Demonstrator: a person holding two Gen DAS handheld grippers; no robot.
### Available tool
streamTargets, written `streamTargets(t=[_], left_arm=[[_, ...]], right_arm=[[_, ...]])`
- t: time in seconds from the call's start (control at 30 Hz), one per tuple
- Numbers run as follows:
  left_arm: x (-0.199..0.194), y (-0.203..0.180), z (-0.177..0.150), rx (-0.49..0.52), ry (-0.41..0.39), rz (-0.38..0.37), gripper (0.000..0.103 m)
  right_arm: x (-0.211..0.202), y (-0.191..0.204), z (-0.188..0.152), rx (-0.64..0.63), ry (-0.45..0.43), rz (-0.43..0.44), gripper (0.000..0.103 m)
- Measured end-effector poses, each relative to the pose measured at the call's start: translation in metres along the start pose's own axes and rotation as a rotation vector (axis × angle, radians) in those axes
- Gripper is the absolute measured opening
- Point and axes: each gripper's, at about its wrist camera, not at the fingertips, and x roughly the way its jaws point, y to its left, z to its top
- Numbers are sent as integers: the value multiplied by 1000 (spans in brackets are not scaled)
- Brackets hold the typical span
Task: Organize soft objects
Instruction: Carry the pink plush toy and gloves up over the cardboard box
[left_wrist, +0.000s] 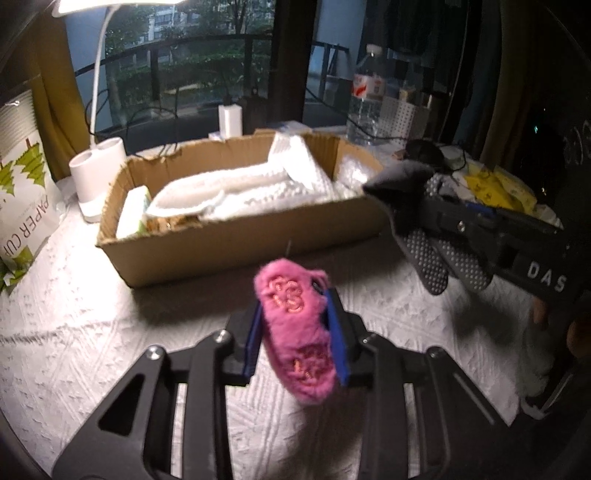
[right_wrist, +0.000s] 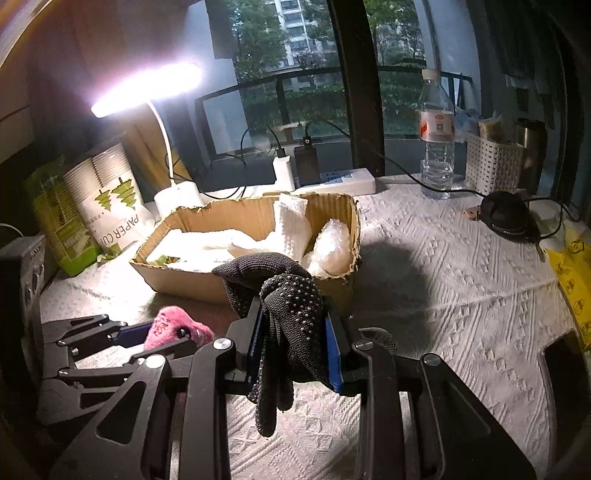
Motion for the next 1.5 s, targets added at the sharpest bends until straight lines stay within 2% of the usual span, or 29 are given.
streamTargets(t=[0.37,0.5,0.67,1.13,1.5], left_arm=[[-29,18,16,-20,-87,9,33],[-43,22,25,6,-144,55,33],[-55,29,35,3,-192,70,33],[-75,46,59,-10,-280,84,33],[-75,52,76,-17,-306,89,33]], right_arm=[[-8,12,15,-27,-28,0,30],[-10,16,22,-36,-43,-3,30],[-13,22,29,-51,-53,-4,30],[-22,28,51,-70,-121,-3,30],[-14,35,67,-86,-140,17,30]])
